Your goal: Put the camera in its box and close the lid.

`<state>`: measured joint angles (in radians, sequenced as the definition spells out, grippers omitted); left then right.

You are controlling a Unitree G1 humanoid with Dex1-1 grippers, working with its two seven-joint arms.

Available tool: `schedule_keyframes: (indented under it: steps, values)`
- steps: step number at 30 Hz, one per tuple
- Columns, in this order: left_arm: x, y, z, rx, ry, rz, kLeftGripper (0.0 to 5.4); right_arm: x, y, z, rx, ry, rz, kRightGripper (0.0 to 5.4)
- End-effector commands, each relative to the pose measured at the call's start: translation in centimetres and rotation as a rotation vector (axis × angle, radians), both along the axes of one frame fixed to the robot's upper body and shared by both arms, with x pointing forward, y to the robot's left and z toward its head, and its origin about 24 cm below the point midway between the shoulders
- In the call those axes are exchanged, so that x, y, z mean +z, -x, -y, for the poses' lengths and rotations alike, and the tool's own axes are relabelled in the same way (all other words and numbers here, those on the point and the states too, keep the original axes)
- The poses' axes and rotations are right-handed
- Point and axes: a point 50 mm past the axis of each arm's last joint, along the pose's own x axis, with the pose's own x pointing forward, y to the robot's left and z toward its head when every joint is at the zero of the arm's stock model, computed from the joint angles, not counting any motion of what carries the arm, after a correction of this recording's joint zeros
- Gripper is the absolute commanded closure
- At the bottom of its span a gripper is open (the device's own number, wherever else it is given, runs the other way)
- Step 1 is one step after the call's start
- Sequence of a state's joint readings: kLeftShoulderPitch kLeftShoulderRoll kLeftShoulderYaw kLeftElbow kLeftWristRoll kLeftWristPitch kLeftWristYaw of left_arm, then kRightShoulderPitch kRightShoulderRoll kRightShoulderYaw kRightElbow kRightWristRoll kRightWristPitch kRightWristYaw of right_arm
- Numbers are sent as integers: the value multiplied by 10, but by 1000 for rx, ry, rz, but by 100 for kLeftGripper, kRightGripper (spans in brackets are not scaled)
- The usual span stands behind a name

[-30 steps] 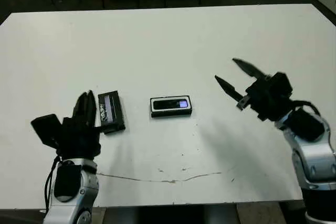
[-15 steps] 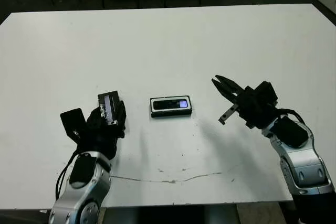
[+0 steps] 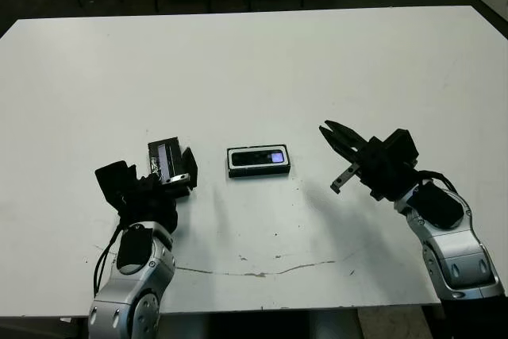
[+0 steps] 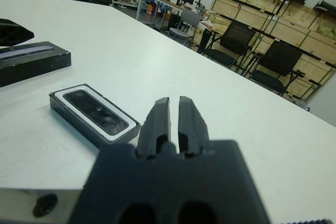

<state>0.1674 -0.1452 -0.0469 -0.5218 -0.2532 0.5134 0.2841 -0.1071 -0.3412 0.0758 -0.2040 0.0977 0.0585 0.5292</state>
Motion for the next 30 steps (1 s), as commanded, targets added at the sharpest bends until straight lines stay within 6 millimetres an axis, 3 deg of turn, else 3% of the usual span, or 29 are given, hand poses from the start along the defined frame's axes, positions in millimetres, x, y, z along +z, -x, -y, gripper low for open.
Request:
schedule_keyframes:
  steps: [1,30]
  values:
    - [-4,-1,7,9,45,-14,1,-8,2,3,-18,-11,-41,540]
    - [-18,-9,1,-69,24,-93,1,-11,4,2,-19,34,-31,540]
